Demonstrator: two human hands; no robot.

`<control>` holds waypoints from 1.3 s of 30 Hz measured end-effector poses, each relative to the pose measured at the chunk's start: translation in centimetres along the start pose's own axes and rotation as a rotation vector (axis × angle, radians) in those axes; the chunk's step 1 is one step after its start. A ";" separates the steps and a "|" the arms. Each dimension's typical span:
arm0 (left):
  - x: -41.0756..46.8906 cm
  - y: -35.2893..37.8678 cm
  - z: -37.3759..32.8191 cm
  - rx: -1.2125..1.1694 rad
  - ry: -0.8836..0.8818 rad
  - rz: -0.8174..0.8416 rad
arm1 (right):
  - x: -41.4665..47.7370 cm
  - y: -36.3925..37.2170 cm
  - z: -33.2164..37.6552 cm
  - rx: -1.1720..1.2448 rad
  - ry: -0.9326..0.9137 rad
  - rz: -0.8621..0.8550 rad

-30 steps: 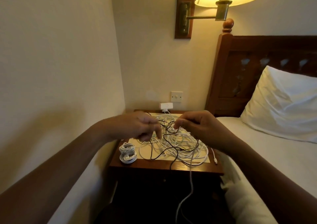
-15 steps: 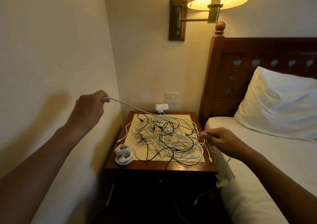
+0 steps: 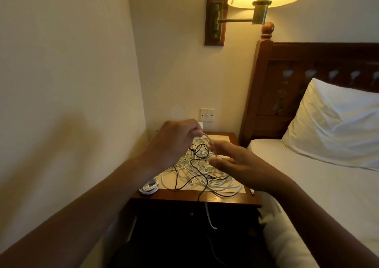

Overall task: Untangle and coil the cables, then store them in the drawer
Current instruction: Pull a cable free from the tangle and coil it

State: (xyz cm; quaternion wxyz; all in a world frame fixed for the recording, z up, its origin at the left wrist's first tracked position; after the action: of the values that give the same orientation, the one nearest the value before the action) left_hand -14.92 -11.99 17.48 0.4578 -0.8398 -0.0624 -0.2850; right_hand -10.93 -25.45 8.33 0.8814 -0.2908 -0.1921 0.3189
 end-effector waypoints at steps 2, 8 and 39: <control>0.0 0.1 -0.6 0.000 0.025 0.000 | 1.0 0.7 1.9 0.074 -0.045 0.021; -2.9 3.4 4.1 -0.202 -0.273 0.461 | 1.5 -3.2 2.4 -0.137 -0.127 -0.152; -4.8 1.7 5.7 -1.089 -0.547 0.375 | 1.6 -5.2 4.8 -0.255 -0.263 -0.437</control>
State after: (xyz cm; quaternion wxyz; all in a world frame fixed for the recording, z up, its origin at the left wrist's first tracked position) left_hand -15.84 -7.63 11.31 -0.0250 -0.9913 0.1247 0.0339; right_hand -9.91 -25.74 15.50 0.8532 -0.3069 -0.4014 0.1294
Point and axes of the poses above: each hand's wrist, its own x-axis towards the middle knuckle, its own y-axis out of the palm, z = x × y, the point moved 10 cm from there along x, towards the middle knuckle, and after that the axes turned 5 degrees about -y, right-handed, at the moved point
